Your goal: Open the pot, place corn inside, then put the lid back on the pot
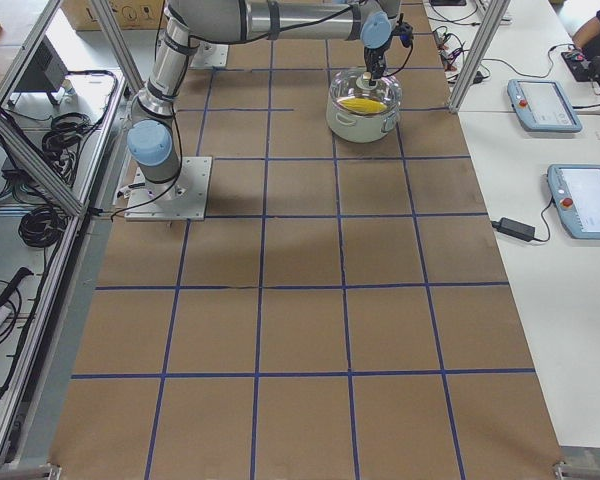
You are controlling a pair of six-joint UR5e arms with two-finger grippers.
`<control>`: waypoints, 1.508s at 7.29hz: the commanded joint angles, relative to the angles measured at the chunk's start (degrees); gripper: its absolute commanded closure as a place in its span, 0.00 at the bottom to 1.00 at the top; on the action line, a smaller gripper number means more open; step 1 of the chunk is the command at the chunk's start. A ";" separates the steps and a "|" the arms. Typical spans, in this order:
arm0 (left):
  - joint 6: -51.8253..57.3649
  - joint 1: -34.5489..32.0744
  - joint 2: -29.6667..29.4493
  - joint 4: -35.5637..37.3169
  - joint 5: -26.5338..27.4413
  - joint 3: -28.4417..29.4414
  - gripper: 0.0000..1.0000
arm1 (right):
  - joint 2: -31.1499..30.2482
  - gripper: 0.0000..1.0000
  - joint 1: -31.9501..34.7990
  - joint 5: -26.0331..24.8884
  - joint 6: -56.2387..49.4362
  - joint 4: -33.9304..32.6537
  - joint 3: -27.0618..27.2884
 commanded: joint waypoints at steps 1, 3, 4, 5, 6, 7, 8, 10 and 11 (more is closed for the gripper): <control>0.00 0.00 0.00 0.00 -0.09 -0.05 0.00 | 0.12 0.40 0.00 0.07 0.03 -0.32 0.13; 0.00 0.00 0.00 0.00 0.00 0.03 0.00 | 0.03 0.41 0.00 -0.02 0.21 -0.32 0.04; 0.00 0.00 0.00 0.00 -0.09 0.03 0.00 | 0.03 0.39 0.00 -0.02 0.12 -0.32 0.04; 0.00 0.00 0.00 0.00 0.00 0.03 0.00 | -0.23 0.35 0.00 0.07 0.12 -0.41 -0.57; 0.00 0.00 0.09 0.00 0.00 -0.05 0.00 | -0.75 0.31 -0.09 -0.10 0.03 0.55 -3.36; 0.00 0.00 0.09 0.00 0.00 0.03 0.00 | -1.63 0.09 -0.78 -0.02 0.12 4.04 -6.00; 0.00 0.00 0.09 0.00 0.00 0.03 0.00 | -4.59 0.00 -1.57 -0.10 0.03 4.59 -5.59; 0.00 0.00 0.26 0.00 0.52 -0.05 0.00 | -11.88 0.00 -6.47 -0.02 -2.84 7.93 -2.00; 0.00 0.09 0.18 -0.52 0.70 0.64 0.00 | -15.75 0.00 -9.90 0.16 -6.61 8.37 1.59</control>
